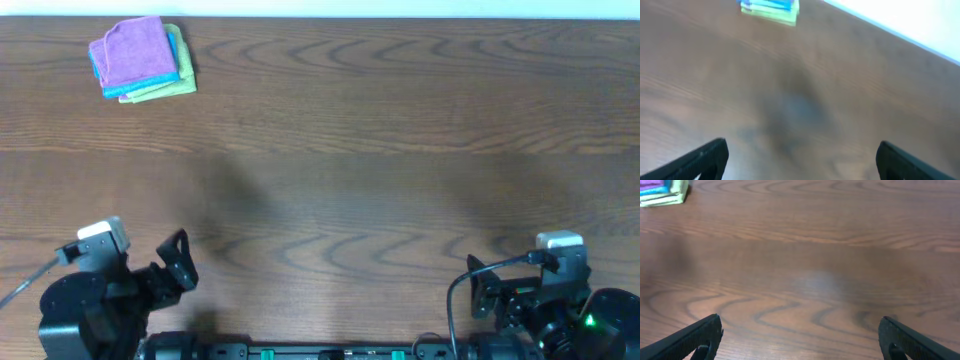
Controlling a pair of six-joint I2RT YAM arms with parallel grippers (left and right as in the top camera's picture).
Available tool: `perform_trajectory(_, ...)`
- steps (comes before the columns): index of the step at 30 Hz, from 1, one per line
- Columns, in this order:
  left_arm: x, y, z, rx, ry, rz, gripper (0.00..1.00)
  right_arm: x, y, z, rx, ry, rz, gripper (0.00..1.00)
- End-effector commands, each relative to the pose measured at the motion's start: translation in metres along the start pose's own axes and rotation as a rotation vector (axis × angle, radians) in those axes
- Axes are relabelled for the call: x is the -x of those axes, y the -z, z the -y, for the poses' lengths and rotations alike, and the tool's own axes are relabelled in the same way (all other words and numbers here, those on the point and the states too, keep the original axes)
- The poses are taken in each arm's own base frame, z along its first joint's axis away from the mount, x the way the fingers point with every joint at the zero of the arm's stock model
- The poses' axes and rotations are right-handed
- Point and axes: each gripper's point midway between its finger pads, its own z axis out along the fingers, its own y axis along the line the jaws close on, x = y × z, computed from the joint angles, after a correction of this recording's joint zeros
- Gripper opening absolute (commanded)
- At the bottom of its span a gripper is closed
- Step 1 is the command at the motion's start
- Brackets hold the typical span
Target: Fold the cloth
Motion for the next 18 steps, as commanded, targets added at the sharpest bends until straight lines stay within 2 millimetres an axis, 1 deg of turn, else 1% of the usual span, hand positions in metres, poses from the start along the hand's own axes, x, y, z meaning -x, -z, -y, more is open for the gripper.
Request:
perform_trajectory(1, -0.004, -0.013, -0.012, 0.034, -0.082, 0.083, 0.96, 0.0, 0.001, -0.001, 0.005, -0.005, 0.002, 0.99)
perform_trajectory(3, -0.007, -0.026, -0.012, -0.002, -0.099, 0.181, 0.95, 0.0, 0.001, -0.001, 0.005, -0.005, 0.002, 0.99)
perform_trajectory(5, -0.011, -0.037, -0.013, -0.024, -0.094, 0.227, 0.95, 0.0, 0.001, -0.001, 0.005, -0.005, 0.002, 0.99)
perform_trajectory(7, -0.021, -0.056, -0.012, -0.059, -0.096, 0.254, 0.95, 0.0, 0.001, -0.001, 0.005, -0.005, 0.002, 0.99)
perform_trajectory(9, -0.033, -0.077, -0.013, -0.081, -0.093, 0.263, 0.95, 0.0, 0.001, -0.001, 0.005, -0.005, 0.002, 0.99)
perform_trajectory(11, -0.041, -0.091, -0.015, -0.085, -0.084, 0.266, 0.95, 0.0, 0.001, -0.001, 0.005, -0.005, 0.002, 0.99)
perform_trajectory(14, -0.054, -0.107, -0.022, -0.075, -0.083, 0.261, 0.95, 0.0, 0.001, -0.001, 0.005, -0.005, 0.002, 0.99)
perform_trajectory(18, -0.071, -0.123, -0.03, -0.054, -0.082, 0.234, 0.95, 0.0, 0.001, -0.001, 0.005, -0.005, 0.002, 0.99)
